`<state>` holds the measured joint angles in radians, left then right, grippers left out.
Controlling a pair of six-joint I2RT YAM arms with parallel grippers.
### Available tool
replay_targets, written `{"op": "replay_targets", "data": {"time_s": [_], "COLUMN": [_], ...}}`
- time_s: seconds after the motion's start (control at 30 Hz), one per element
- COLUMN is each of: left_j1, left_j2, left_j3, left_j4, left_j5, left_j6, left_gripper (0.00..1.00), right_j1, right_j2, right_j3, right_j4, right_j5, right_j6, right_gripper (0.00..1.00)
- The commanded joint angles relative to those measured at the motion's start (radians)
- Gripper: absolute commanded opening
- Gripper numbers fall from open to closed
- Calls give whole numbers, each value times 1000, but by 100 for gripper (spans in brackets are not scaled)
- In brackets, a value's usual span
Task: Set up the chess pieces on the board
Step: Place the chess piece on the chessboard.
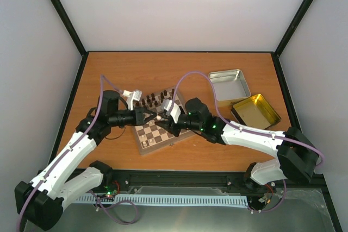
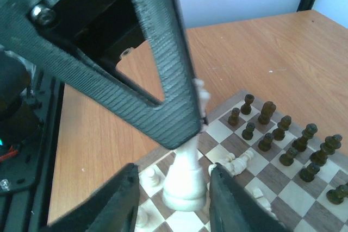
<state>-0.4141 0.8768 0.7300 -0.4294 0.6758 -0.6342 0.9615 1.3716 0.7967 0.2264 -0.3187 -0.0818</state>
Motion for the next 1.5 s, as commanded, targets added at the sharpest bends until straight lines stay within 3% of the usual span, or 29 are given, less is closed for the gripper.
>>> {"op": "replay_targets", "data": {"time_s": [0.0, 0.1, 0.27, 0.53, 0.9, 1.13, 1.47], "left_j1": [5, 5, 5, -38, -399, -535, -551], "left_j2": [7, 3, -2, 38, 183, 271, 355], "left_j3": [17, 27, 46, 19, 11, -24, -82], "left_j4": [22, -2, -95, -121, -86, -9, 116], "left_j5": [-15, -94, -349, -559, -880, -888, -800], "left_j6": [44, 71, 134, 170, 75, 85, 79], "left_gripper": [5, 5, 6, 7, 4, 5, 6], "right_j1": [3, 2, -4, -30, -65, -140, -159], "right_j2": [17, 24, -9, -3, 23, -15, -5], "right_j3": [43, 50, 5, -29, -75, -143, -146], "right_j4": [-60, -91, -108, -194, -252, -238, -236], "right_j5": [0, 35, 129, 397, 575, 556, 531], "right_j6": [30, 66, 142, 428, 676, 736, 743], "right_gripper": [50, 66, 75, 76, 75, 75, 75]}}
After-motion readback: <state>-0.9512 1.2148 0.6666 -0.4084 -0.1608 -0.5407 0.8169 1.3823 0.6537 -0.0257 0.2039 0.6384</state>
